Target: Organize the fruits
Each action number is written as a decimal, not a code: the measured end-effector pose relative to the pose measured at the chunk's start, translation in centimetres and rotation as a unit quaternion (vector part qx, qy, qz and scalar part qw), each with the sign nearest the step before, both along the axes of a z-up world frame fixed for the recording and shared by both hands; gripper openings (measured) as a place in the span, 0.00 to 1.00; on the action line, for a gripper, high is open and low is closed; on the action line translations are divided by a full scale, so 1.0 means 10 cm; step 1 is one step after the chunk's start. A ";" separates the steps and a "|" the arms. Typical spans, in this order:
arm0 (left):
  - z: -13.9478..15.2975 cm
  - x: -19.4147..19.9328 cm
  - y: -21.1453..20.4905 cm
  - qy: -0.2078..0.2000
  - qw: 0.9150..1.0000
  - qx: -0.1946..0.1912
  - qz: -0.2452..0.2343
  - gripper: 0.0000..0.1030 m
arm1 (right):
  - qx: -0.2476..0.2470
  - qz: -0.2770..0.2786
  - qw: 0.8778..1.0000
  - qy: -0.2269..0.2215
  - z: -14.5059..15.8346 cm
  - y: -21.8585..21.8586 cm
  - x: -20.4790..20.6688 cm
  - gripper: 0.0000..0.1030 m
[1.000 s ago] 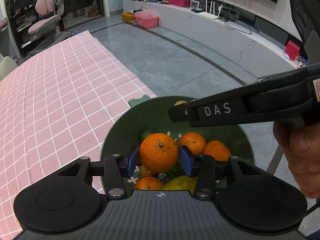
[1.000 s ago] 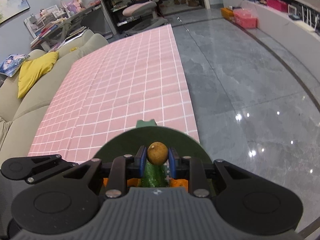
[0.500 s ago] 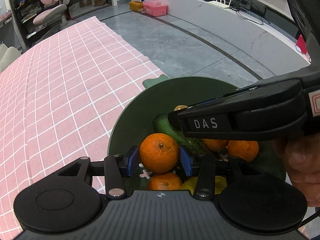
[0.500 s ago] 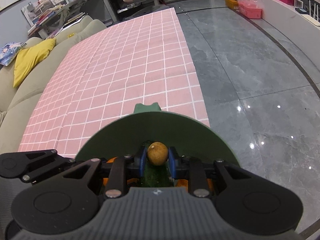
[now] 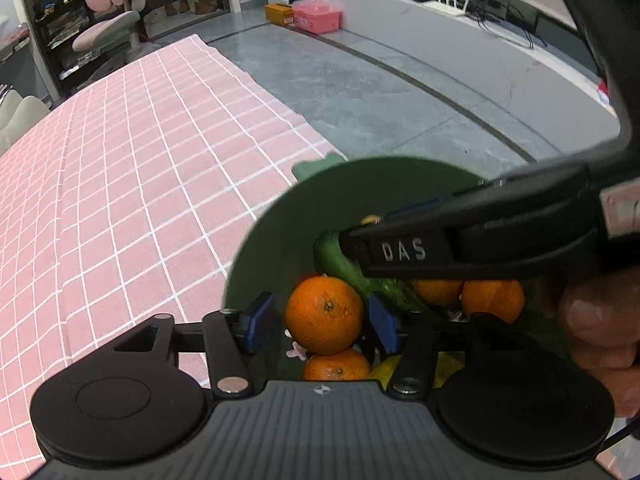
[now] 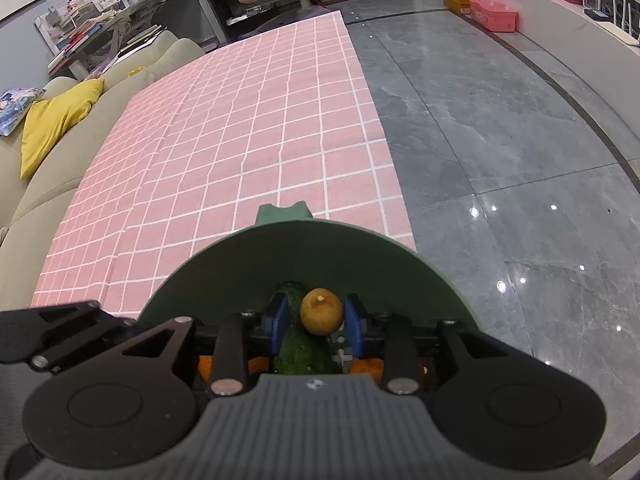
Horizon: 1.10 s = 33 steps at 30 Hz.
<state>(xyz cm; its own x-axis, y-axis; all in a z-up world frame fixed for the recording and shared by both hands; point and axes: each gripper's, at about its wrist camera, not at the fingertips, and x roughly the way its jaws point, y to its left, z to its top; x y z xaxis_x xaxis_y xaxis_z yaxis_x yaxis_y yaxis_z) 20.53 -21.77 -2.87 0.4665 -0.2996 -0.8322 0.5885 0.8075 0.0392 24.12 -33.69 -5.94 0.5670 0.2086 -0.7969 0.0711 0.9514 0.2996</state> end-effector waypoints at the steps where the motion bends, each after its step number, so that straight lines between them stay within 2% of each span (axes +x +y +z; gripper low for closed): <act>1: 0.03 0.00 0.01 -0.001 1.000 -0.004 0.003 0.63 | 0.000 0.000 1.000 -0.001 0.01 0.00 0.00 0.30; 11: 0.46 -0.16 0.11 -0.024 0.999 -0.013 0.025 0.64 | 0.001 0.003 0.999 -0.035 0.45 -0.03 -0.15 0.34; 14: 0.60 -0.23 0.12 -0.042 0.998 0.009 0.046 0.64 | -0.002 0.002 0.999 -0.042 0.59 -0.06 -0.24 0.34; 18: 0.79 -0.31 0.20 -0.038 0.996 -0.002 0.081 0.66 | -0.010 0.002 0.999 -0.046 0.74 -0.09 -0.38 0.35; 25: 1.09 -0.52 0.30 -0.039 0.990 -0.020 0.134 0.72 | -0.021 0.011 0.998 -0.065 1.06 -0.15 -0.71 0.37; 33: 1.20 -0.79 0.22 -0.043 0.986 -0.017 0.161 0.79 | -0.032 0.016 0.996 -0.084 1.30 -0.19 -1.18 0.39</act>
